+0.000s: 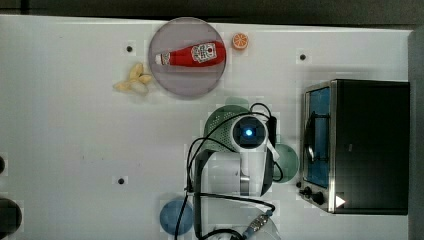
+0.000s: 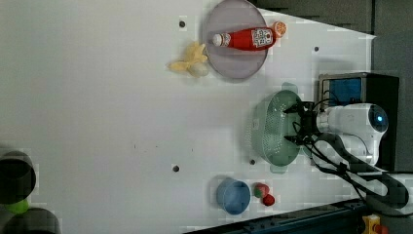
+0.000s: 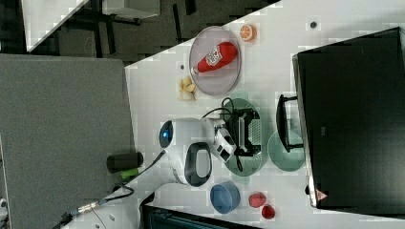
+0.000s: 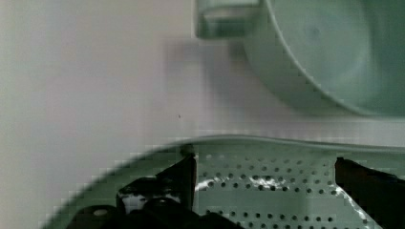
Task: Drag strainer left to right.
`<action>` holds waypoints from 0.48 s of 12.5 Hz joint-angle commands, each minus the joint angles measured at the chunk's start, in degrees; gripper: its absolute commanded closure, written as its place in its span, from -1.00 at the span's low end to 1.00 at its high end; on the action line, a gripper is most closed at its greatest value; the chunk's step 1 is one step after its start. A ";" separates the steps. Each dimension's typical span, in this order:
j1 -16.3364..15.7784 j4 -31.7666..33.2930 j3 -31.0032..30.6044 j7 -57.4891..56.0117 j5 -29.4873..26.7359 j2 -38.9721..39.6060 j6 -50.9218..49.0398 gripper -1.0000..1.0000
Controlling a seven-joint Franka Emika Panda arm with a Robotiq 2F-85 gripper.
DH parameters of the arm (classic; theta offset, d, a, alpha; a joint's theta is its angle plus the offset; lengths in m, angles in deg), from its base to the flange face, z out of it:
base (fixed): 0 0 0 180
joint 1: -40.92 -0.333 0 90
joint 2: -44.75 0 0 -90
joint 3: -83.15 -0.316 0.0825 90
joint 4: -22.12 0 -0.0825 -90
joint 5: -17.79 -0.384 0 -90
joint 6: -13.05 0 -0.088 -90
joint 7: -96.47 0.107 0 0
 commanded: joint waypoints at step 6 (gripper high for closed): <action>-0.70 -4.09 -5.31 -28.52 0.53 -19.43 -20.29 -1.00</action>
